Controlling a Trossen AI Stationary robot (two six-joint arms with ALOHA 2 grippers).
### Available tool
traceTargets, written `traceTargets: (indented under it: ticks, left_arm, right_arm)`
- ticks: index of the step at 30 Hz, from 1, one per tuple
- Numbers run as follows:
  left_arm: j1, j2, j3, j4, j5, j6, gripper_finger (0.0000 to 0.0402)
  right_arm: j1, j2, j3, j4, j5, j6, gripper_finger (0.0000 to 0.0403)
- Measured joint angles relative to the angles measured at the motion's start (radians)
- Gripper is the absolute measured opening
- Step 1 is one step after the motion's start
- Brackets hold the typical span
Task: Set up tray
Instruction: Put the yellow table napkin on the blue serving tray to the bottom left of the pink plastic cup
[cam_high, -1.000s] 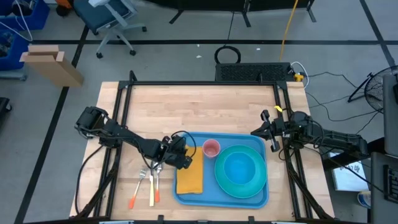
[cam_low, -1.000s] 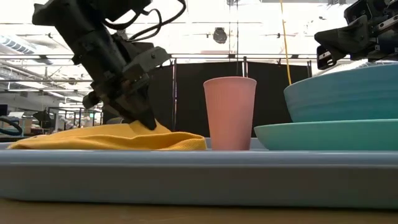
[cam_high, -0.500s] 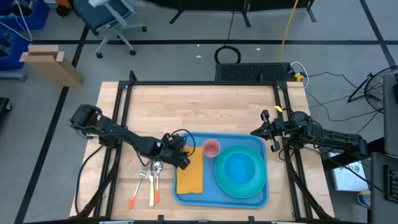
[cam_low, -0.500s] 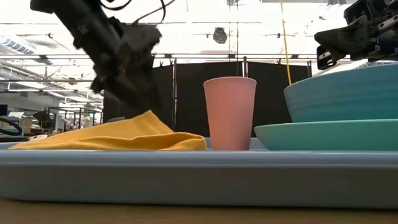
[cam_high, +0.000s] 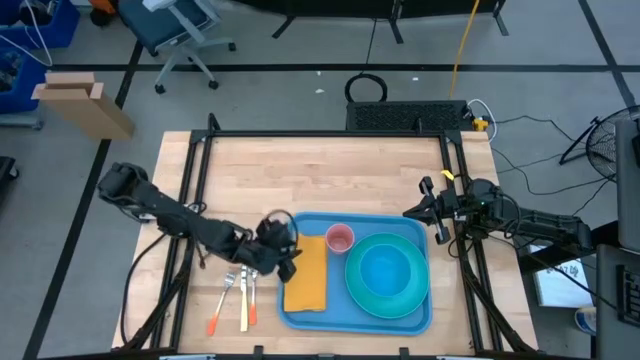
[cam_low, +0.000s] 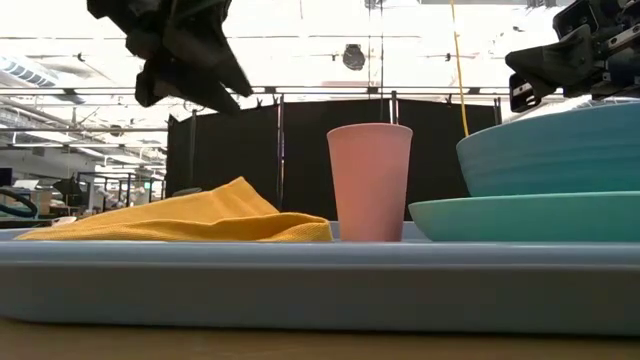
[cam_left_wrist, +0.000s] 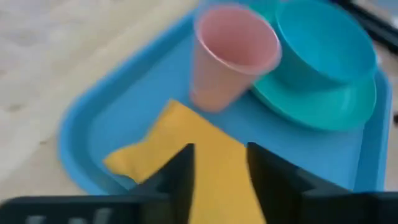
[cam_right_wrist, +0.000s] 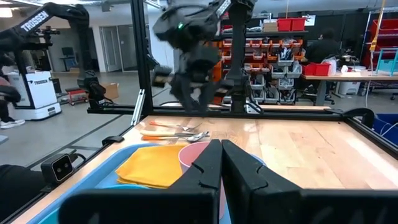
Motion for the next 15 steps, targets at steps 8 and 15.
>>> traceTargets:
  ticks: [8,15]
  left_arm:
    - [-0.034,0.146,-0.001,0.061,-0.018,0.067,0.0012]
    - [0.024,0.242,-0.001,0.048,0.02,0.049,0.0003]
  right_arm:
    - [0.0,0.0,0.0,0.002,0.0,0.0,0.0]
    - [0.0,0.0,0.0,0.004,0.0,0.0,0.0]
